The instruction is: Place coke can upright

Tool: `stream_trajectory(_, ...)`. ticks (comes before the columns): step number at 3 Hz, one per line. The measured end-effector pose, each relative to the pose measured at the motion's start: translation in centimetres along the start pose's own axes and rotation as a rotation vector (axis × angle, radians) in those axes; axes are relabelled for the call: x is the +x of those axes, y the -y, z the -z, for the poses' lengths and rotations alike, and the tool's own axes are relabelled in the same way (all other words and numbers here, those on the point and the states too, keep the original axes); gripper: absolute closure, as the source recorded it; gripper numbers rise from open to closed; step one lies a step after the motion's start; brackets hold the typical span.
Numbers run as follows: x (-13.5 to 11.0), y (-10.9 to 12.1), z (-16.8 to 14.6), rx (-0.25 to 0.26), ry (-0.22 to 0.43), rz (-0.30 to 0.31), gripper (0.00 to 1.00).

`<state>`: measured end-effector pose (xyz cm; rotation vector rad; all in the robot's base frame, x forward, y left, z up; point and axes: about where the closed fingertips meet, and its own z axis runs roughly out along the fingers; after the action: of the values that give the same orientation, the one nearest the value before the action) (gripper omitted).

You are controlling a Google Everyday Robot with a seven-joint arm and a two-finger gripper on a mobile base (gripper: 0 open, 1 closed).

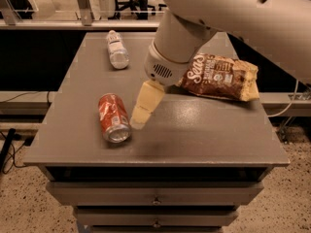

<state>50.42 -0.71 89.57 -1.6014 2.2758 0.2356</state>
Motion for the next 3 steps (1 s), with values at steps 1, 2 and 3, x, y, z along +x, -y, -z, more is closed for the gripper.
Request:
stream_trajectory(1, -0.1, -0.2, 0.0, -0.001, 0.0, -0.08, 0.0)
stream_trajectory(2, -0.1, -0.2, 0.0, -0.001, 0.0, -0.08, 0.0)
stream_trajectory(3, -1.5, -0.3, -0.9, -0.019, 0.058, -0.167, 0.0)
